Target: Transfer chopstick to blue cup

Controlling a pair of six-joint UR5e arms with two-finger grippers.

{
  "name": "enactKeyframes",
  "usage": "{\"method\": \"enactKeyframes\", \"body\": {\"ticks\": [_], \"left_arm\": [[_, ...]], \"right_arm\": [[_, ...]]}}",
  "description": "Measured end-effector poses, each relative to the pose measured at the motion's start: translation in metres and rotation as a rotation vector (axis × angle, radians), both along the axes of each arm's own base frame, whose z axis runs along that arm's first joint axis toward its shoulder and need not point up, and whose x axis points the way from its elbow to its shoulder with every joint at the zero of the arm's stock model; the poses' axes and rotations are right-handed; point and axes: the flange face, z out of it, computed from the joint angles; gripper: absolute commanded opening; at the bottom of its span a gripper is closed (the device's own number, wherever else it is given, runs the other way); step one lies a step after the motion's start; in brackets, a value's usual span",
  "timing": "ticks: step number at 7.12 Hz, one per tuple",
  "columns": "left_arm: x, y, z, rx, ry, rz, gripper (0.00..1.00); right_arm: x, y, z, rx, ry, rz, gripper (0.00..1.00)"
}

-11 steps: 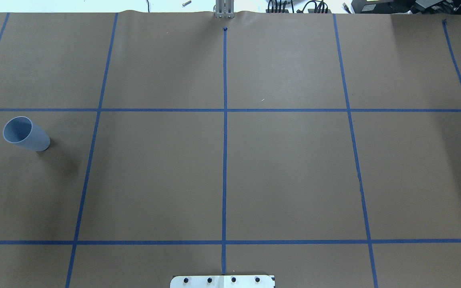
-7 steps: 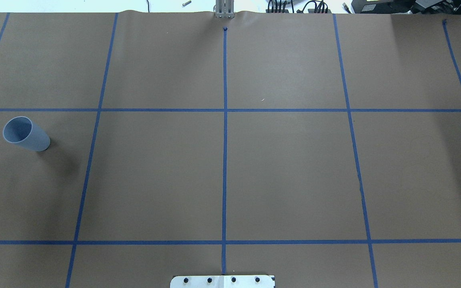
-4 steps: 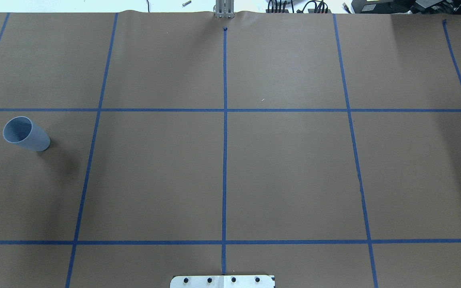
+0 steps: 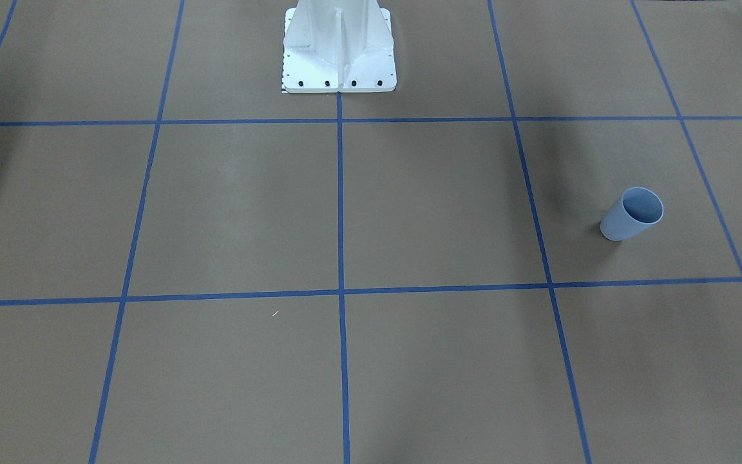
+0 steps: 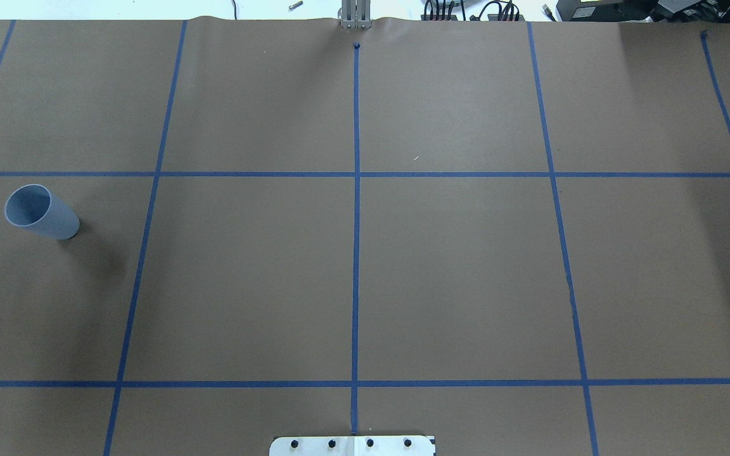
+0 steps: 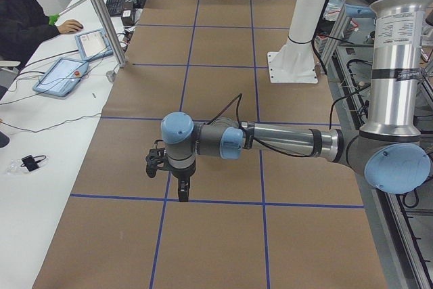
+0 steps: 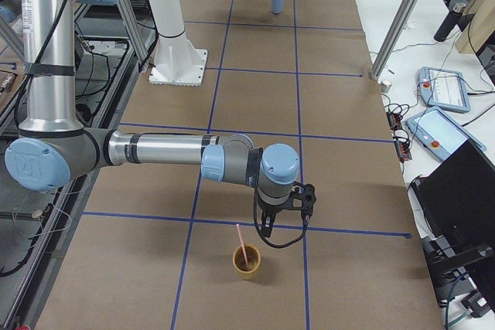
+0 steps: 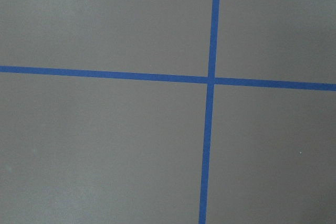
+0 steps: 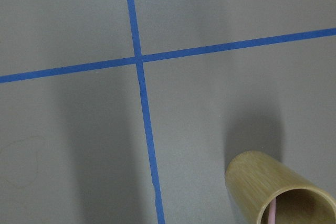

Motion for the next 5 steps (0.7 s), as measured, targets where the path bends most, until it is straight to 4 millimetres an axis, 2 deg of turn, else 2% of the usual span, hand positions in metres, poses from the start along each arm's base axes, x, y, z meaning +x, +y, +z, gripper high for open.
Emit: {"method": "enactKeyframes", "body": {"ticks": [3, 5], "left_arm": [[0.003, -0.008, -0.017, 0.034, 0.013, 0.003, 0.98], [0.010, -0.037, -0.053, 0.089, 0.020, 0.000, 0.98]], "right_arm": [[0.000, -0.002, -0.002, 0.006, 0.000, 0.001, 1.00], [0.001, -0.002, -0.006, 0.013, -0.001, 0.002, 1.00]]}}
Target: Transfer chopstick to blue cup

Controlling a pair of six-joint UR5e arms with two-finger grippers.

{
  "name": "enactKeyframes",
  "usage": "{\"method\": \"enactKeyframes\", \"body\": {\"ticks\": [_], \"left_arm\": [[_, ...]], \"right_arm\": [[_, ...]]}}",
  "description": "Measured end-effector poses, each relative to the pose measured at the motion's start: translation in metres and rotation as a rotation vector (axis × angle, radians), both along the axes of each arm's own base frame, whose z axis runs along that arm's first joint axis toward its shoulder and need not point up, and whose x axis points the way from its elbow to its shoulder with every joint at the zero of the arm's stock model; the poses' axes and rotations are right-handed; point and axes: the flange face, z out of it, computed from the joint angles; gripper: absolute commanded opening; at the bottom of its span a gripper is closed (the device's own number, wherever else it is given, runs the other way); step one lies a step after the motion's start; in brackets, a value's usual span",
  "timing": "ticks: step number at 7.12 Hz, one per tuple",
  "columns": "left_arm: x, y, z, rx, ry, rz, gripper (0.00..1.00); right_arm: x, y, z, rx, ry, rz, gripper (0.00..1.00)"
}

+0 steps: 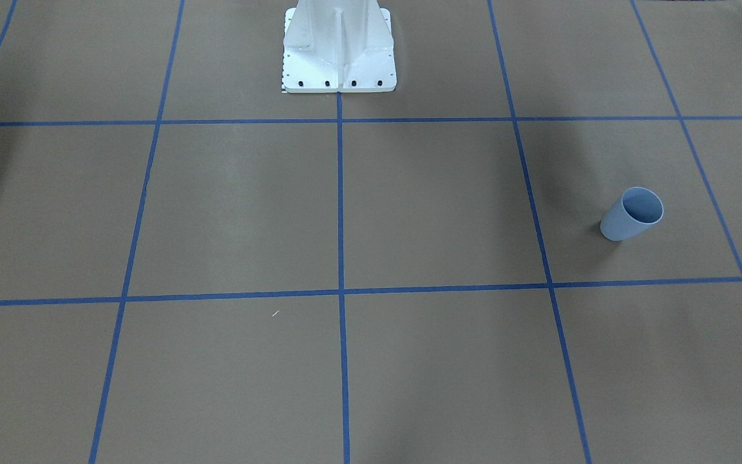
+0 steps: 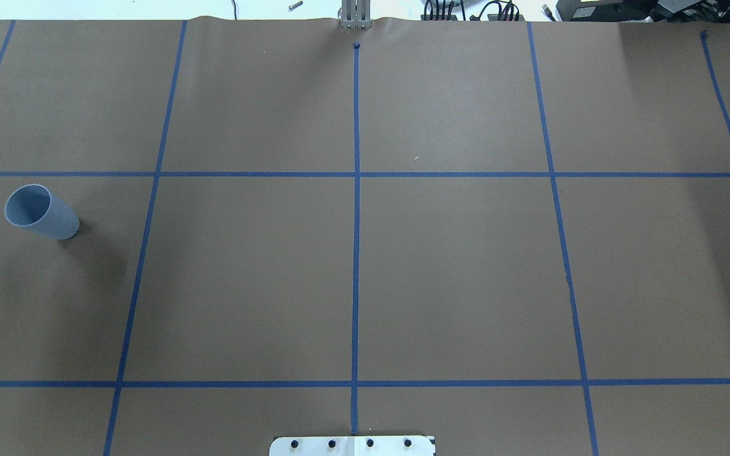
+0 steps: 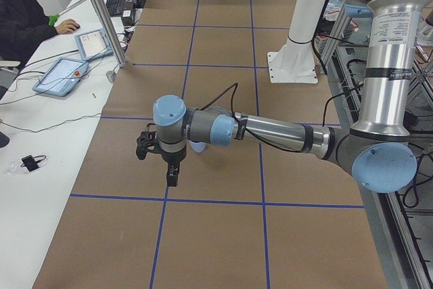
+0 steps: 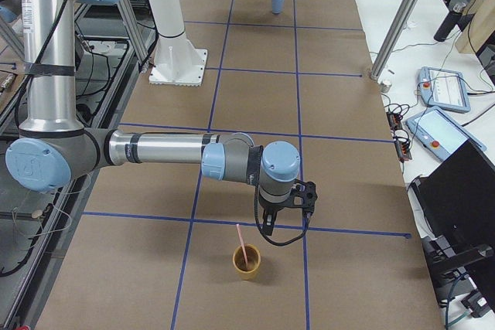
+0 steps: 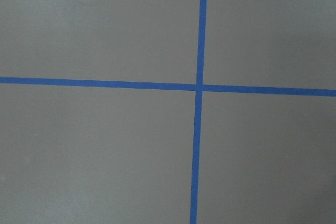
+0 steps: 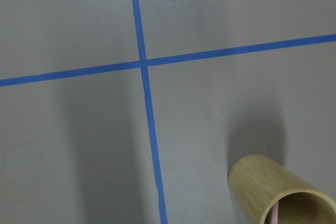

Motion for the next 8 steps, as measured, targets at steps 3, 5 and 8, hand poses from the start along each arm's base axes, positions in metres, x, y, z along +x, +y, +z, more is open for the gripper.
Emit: {"method": "enactKeyframes", "body": {"ticks": [3, 5, 8], "left_arm": [[0.085, -0.024, -0.073, -0.088, 0.043, -0.113, 0.98], [0.141, -0.012, -0.095, -0.109, 0.058, -0.087, 0.98], [0.185, 0.001, -0.062, -0.131, 0.049, -0.009, 0.98]], "right_arm": [[0.000, 0.002, -0.004, 0.004, -0.006, 0.003, 1.00], [-0.001, 0.002, -0.004, 0.003, -0.008, 0.003, 1.00], [-0.001, 0.002, -0.005, 0.004, -0.009, 0.004, 1.00]]}}
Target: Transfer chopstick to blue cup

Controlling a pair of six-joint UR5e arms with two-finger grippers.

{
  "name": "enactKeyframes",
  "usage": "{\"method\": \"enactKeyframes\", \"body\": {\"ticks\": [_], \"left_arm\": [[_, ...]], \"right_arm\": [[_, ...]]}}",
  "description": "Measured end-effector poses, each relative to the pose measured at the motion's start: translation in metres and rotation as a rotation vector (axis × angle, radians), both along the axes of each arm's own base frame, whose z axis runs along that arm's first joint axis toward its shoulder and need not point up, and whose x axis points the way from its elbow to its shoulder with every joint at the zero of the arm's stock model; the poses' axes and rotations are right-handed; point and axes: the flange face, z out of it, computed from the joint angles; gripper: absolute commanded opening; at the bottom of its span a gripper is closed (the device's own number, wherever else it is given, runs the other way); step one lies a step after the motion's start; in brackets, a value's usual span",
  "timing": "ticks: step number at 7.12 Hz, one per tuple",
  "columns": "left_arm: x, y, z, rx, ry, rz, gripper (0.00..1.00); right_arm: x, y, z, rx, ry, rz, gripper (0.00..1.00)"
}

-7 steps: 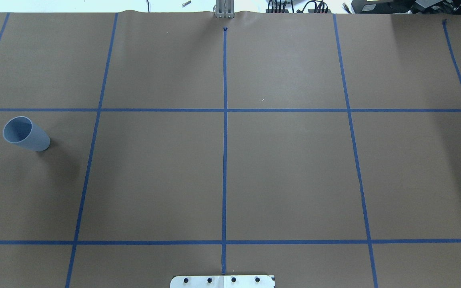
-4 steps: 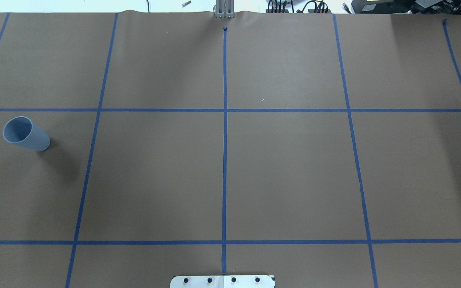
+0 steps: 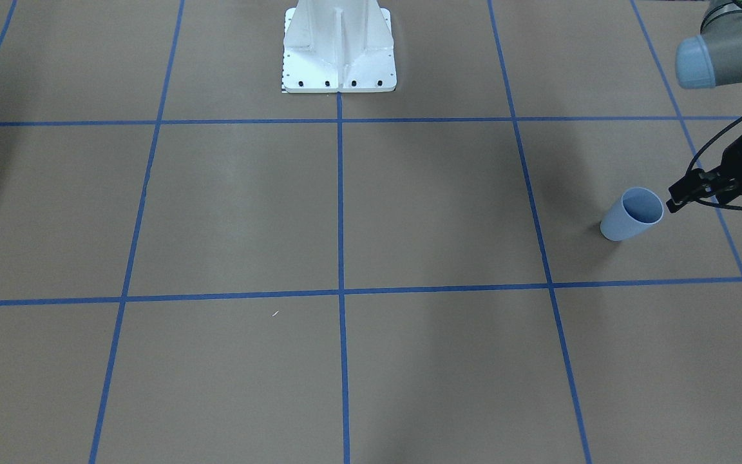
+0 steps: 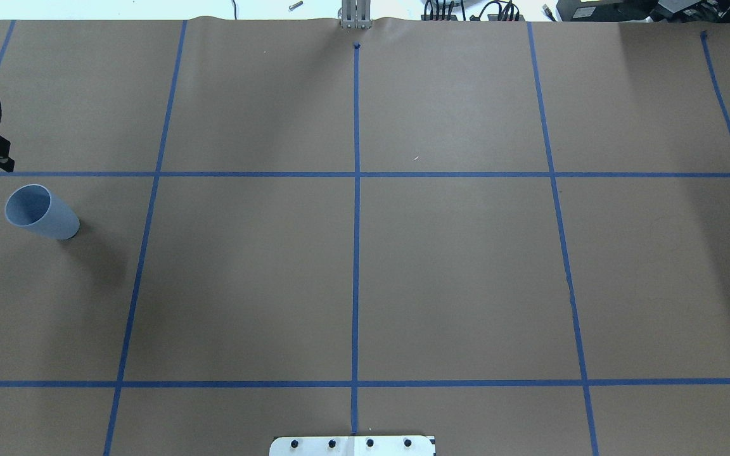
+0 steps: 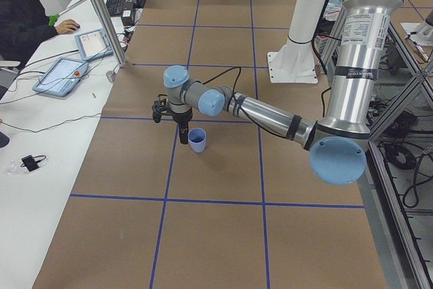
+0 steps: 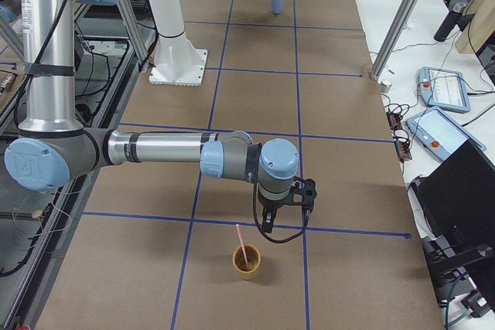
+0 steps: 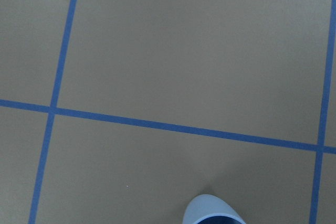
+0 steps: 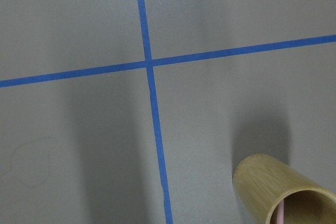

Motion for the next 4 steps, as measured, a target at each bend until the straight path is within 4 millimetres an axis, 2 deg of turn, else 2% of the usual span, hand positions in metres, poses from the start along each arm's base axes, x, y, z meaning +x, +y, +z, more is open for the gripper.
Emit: {"method": "enactKeyframes", "body": {"ticks": [2, 4], "left_arm": [[0.015, 0.007, 0.027, 0.011, 0.007, 0.027, 0.98], [0.034, 0.013, 0.040, 0.001, 0.005, 0.061, 0.96]], "right_arm": [[0.000, 0.000, 0.000, 0.000, 0.000, -0.001, 1.00], [0.000, 0.001, 0.001, -0.001, 0.001, -0.001, 1.00]]}}
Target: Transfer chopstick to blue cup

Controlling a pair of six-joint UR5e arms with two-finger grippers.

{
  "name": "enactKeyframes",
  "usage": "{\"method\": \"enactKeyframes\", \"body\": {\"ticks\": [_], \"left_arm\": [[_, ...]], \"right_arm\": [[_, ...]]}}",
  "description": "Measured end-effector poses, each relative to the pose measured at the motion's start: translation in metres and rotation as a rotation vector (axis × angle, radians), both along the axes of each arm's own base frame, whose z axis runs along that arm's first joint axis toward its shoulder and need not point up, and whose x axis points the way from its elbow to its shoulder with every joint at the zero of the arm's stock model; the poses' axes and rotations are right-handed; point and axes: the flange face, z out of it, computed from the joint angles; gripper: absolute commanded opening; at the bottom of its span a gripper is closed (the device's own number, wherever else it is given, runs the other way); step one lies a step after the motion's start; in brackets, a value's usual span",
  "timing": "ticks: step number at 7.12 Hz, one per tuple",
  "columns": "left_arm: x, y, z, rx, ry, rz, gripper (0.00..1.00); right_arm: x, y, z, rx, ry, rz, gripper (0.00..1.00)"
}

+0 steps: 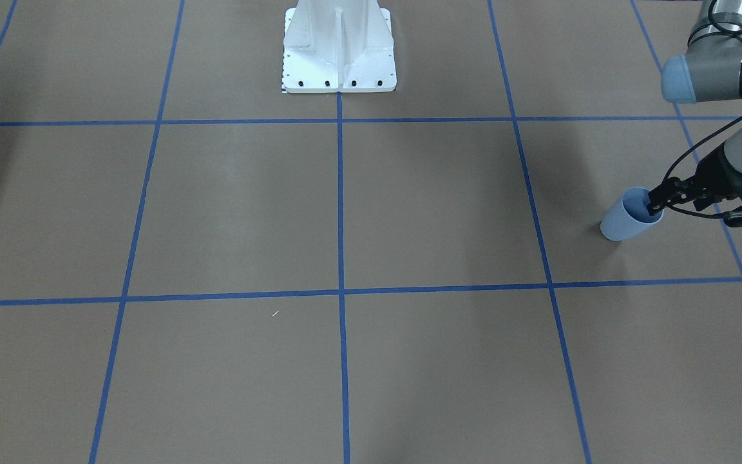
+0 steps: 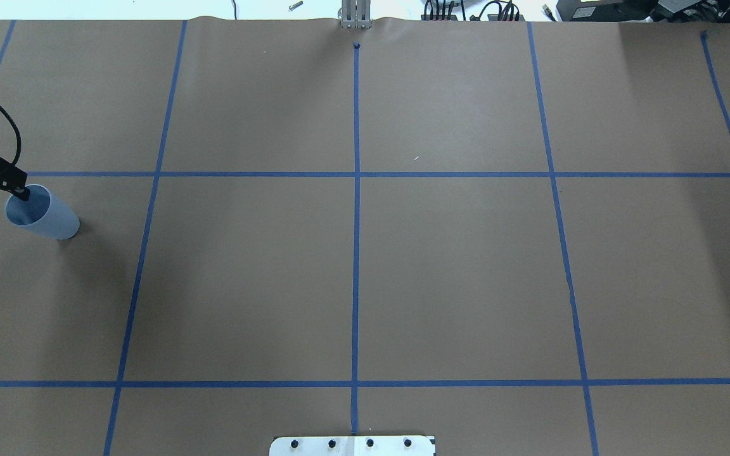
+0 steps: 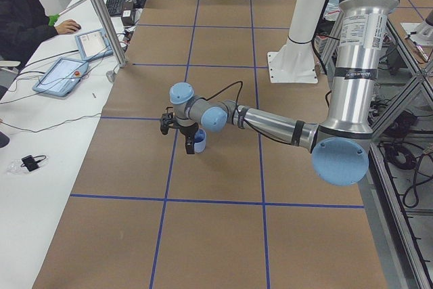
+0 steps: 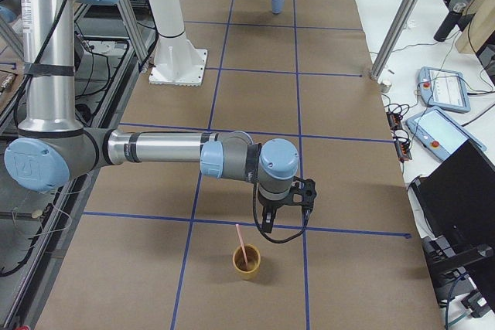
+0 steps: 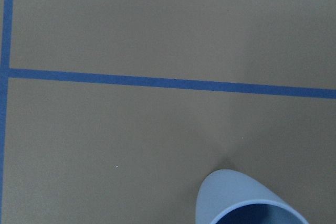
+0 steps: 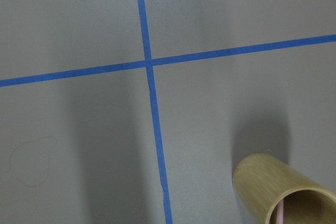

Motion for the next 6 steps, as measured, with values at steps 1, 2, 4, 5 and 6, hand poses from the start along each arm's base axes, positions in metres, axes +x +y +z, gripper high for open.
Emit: {"method": "enactKeyframes", "body": {"ticks": [1, 2, 4, 5, 6], "left_arm": [[0.0042, 0.0015, 0.0003, 0.000, 0.001, 0.008, 0.64], [0.0063, 0.0022, 0.0009, 0.000, 0.001, 0.012, 0.29], [0.0084, 0.0022, 0.0020, -0.002, 0.001, 0.016, 0.00], [0.0090, 0.0018, 0.0010, -0.001, 0.002, 0.017, 0.00], [0.0093, 0.0015, -0.0011, 0.002, 0.005, 0.017, 0.00]], "right_arm": [[0.0000, 0.0001, 0.0003, -0.001, 0.000, 0.000, 1.00], [0.0000, 0.0004, 0.0007, -0.002, 0.000, 0.000, 1.00], [0.0000, 0.0007, 0.0009, -0.002, 0.000, 0.000, 1.00], [0.0000, 0.0008, 0.0004, -0.001, 0.000, 0.000, 1.00], [0.0000, 0.0008, 0.0002, -0.001, 0.000, 0.000, 1.00]]}}
